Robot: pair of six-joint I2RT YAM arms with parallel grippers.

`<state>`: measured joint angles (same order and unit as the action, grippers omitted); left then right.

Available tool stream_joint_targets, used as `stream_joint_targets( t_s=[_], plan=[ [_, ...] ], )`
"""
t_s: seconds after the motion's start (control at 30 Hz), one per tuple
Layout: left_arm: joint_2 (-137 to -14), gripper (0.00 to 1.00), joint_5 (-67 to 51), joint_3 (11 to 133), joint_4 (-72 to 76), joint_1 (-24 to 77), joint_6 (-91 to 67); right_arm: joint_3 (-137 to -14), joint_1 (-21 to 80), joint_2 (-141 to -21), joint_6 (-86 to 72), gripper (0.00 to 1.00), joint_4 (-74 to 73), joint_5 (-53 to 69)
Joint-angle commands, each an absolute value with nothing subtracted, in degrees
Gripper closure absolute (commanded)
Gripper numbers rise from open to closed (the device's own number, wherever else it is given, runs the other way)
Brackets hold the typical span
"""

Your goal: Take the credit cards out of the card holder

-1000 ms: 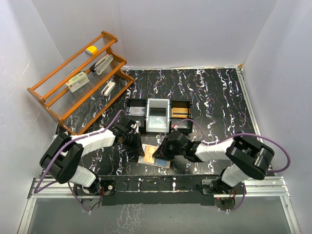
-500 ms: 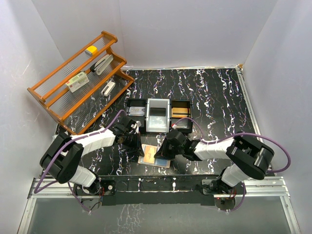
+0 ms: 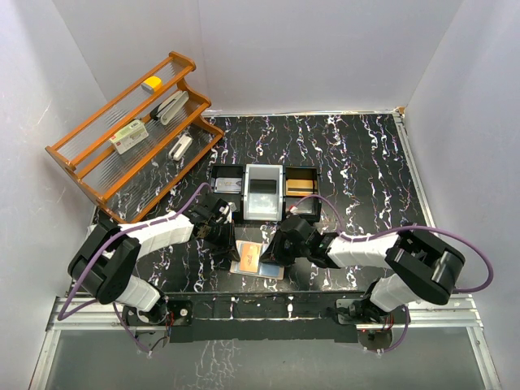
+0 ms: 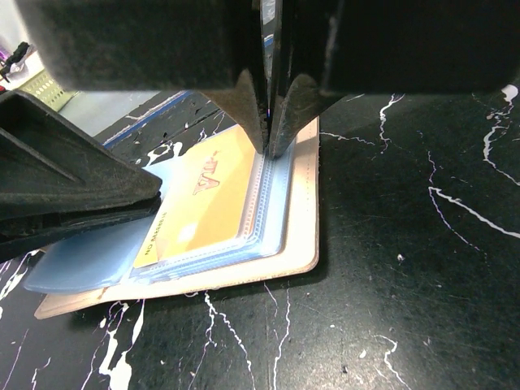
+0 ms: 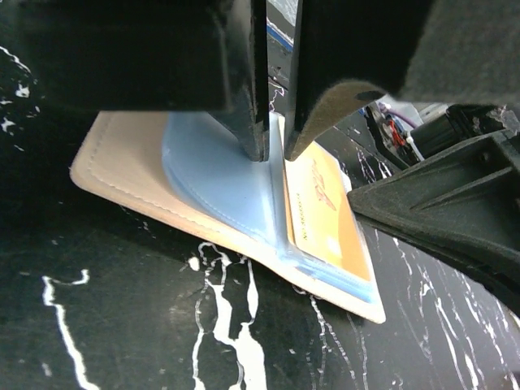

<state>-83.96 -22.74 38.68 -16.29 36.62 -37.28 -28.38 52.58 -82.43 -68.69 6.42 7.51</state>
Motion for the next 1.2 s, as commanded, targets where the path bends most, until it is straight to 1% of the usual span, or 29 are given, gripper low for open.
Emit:
stream_joint_targets(
  t_s=[0.0,0.13,0.27,0.33,0.43,0.57,0.83,1.17],
  plan=[
    [-83.72,1.0,-21.71,38.64,-18.58,37.0,-36.76,-29.44,52.29,-81.59,-67.43,0.84,12.22,9.58],
    [-84.17,1.0,-21.99,39.01,-18.63,37.09,-36.66,-31.7,52.31,-84.98,-66.16,0.78,12.33,11.2],
    [-84.11,1.0,-21.79,38.98,-18.72,37.1,-36.68,-32.5,52.34,-88.34,-66.86,0.77,10.63,10.82],
    [-84.04,1.0,-21.8,38.9,-18.64,37.09,-36.81,-31.64,52.37,-89.11,-67.55,0.8,11.89,10.99],
    [-83.87,1.0,-21.32,38.77,-19.03,37.13,-36.87,-29.9,52.35,-88.08,-68.19,0.87,13.36,10.86],
    [-83.49,1.0,-20.75,38.46,-19.16,37.11,-36.84,-28.73,52.29,-85.04,-67.78,1.0,12.41,9.14],
    [-84.32,1.0,-20.82,39.09,-19.46,37.09,-36.52,-27.94,51.61,-81.97,-66.95,1.0,9.68,8.32],
    [-82.89,1.0,-20.08,39.27,-20.02,37.05,-36.55,-28.21,51.33,-81.81,-67.21,1.0,8.34,7.99]
  ],
)
